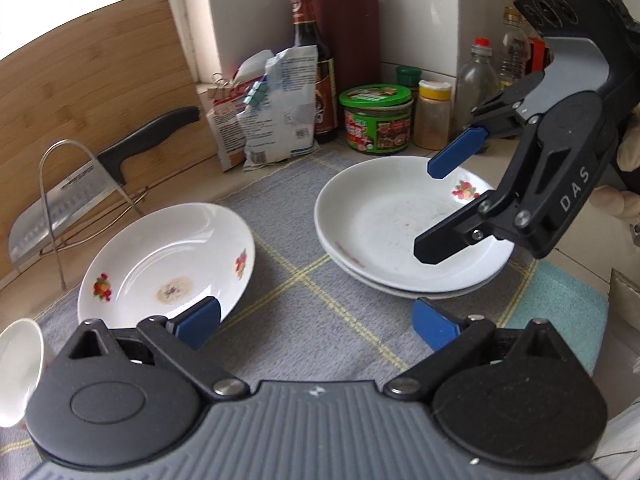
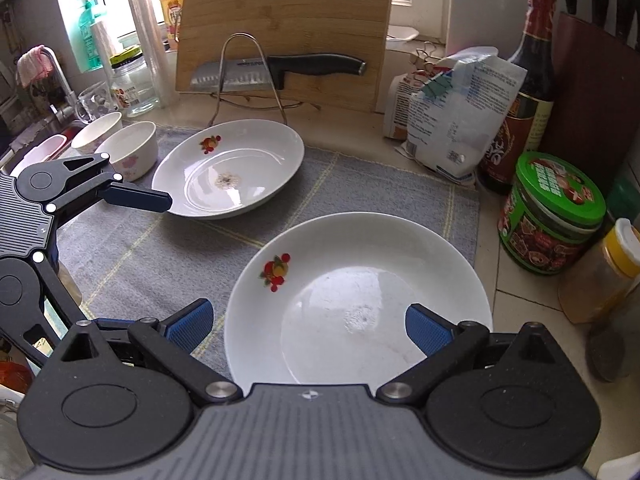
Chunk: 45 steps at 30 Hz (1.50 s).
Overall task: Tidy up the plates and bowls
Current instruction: 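Move the right gripper to the stained fruit-decorated plate on the mat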
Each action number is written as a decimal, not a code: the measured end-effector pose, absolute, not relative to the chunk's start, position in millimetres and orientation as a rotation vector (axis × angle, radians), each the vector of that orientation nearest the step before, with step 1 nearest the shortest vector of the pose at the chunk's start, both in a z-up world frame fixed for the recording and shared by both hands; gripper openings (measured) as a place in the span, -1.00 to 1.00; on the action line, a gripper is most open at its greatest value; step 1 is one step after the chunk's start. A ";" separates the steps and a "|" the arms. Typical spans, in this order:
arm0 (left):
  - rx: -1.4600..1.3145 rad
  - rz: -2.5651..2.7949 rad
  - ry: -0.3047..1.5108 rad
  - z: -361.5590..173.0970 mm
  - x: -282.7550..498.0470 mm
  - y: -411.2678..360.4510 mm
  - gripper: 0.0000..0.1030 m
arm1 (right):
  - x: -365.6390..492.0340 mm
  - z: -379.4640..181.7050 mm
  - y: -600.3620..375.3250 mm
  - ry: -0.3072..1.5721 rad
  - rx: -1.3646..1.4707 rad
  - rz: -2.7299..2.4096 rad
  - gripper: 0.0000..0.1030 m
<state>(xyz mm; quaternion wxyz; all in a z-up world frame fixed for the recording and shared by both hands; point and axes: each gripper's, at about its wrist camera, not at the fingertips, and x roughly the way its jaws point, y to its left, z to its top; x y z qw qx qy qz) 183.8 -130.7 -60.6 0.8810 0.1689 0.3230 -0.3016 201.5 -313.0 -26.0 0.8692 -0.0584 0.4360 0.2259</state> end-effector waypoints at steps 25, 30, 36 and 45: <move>0.191 -0.410 0.801 -107.9 251.6 -59.4 1.00 | 248.5 -21.8 -223.1 0.960 -0.132 0.476 1.00; 0.183 -0.401 0.800 -108.1 256.0 -60.0 1.00 | 267.7 -24.8 -213.8 0.971 -0.135 0.498 1.00; 0.173 -0.387 0.797 -108.3 259.8 -61.2 1.00 | 300.8 -35.4 -209.5 0.997 -0.130 0.528 1.00; 0.156 -0.362 0.778 -109.7 263.5 -61.9 1.00 | 356.0 -65.8 -207.5 1.084 -0.123 0.557 1.00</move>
